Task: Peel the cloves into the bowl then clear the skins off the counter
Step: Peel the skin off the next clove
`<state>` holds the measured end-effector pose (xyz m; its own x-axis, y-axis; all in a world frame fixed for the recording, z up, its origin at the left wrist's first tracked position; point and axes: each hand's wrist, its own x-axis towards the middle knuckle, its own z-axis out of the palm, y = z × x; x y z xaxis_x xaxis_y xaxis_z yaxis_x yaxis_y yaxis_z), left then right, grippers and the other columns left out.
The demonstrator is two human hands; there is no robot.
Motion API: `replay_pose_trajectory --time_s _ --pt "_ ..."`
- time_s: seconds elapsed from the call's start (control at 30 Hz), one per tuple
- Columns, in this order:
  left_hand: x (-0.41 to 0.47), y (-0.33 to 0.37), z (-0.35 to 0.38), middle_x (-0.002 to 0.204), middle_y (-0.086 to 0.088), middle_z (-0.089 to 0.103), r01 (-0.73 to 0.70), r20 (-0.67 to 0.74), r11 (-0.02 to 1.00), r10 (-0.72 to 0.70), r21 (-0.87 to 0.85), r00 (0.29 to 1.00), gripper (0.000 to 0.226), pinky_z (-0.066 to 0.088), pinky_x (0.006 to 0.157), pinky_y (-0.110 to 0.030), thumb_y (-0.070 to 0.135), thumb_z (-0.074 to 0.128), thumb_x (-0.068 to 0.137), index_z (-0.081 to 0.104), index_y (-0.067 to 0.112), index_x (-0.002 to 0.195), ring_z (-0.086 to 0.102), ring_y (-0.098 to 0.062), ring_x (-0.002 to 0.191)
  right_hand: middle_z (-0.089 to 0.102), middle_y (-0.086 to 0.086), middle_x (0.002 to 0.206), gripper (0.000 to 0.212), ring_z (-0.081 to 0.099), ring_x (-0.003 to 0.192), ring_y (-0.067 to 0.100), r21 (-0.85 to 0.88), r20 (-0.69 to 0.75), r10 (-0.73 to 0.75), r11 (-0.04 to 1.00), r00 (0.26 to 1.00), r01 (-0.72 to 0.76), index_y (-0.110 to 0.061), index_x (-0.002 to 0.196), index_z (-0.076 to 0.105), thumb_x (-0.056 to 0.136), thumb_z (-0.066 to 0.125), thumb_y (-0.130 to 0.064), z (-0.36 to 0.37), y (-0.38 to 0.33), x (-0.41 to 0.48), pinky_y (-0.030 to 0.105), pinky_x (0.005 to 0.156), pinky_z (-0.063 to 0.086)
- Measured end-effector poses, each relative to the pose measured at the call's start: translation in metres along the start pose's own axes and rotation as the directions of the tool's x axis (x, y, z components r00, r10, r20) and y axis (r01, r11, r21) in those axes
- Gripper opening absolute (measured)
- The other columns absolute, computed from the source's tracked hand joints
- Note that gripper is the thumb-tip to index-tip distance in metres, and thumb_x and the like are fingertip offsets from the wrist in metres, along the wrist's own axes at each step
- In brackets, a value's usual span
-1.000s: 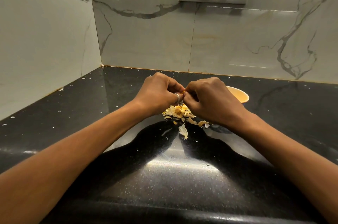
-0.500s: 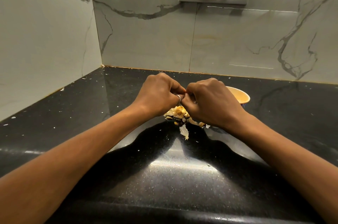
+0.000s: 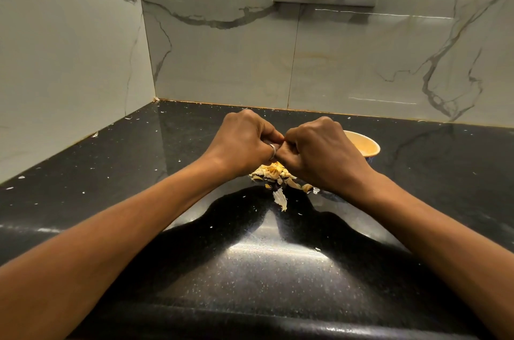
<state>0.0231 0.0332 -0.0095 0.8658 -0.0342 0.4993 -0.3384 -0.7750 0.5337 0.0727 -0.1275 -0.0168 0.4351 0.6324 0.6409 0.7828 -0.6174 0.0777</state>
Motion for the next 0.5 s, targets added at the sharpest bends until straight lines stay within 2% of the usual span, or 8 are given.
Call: replay_pose_trajectory --time_s 0.2,0.3,0.4,0.5 --pt "-0.0012 0.0007 -0.0008 0.071 0.006 0.072 0.036 0.035 0.996 -0.033 -0.078 0.999 0.018 0.053 0.056 -0.011 0.001 0.074 0.084 0.080 0.012 0.098 0.070 -0.001 0.059 0.039 0.004 0.041 0.037 0.035 0.037 0.019 0.067 -0.032 0.021 0.998 0.999 -0.019 -0.013 0.048 0.053 0.083 0.053 -0.025 -0.0018 -0.0002 -0.0014 0.025 0.043 0.028" --pt "-0.0011 0.0006 -0.0013 0.076 -0.002 0.076 0.051 0.039 0.991 -0.046 -0.124 0.998 0.016 0.059 0.061 -0.020 0.002 0.076 0.084 0.080 0.010 0.098 0.072 -0.006 0.061 0.038 0.006 0.041 0.037 0.031 0.039 0.017 0.096 -0.051 0.048 0.994 0.998 -0.043 -0.011 0.048 0.055 0.082 0.054 -0.024 -0.0024 0.0002 -0.0012 0.024 0.043 0.025" --pt "-0.0019 0.0003 -0.0009 0.077 -0.003 0.076 0.073 0.042 0.983 -0.067 -0.169 0.997 0.017 0.062 0.065 -0.026 0.001 0.076 0.083 0.080 0.010 0.097 0.073 -0.009 0.063 0.042 0.006 0.041 0.038 0.038 0.038 0.022 0.127 -0.054 0.062 0.990 0.997 -0.054 -0.011 0.050 0.060 0.083 0.052 -0.029 -0.0018 0.0010 -0.0014 0.026 0.044 0.029" --pt "-0.0020 -0.0012 0.0003 0.076 -0.005 0.077 0.122 0.045 0.966 -0.114 -0.226 0.992 0.022 0.063 0.069 -0.031 -0.004 0.074 0.082 0.080 0.012 0.093 0.074 -0.014 0.065 0.047 0.003 0.042 0.047 0.044 0.040 0.021 0.175 -0.066 0.076 0.982 0.995 -0.064 -0.014 0.053 0.064 0.083 0.043 -0.042 -0.0017 -0.0001 -0.0024 0.027 0.044 0.034"
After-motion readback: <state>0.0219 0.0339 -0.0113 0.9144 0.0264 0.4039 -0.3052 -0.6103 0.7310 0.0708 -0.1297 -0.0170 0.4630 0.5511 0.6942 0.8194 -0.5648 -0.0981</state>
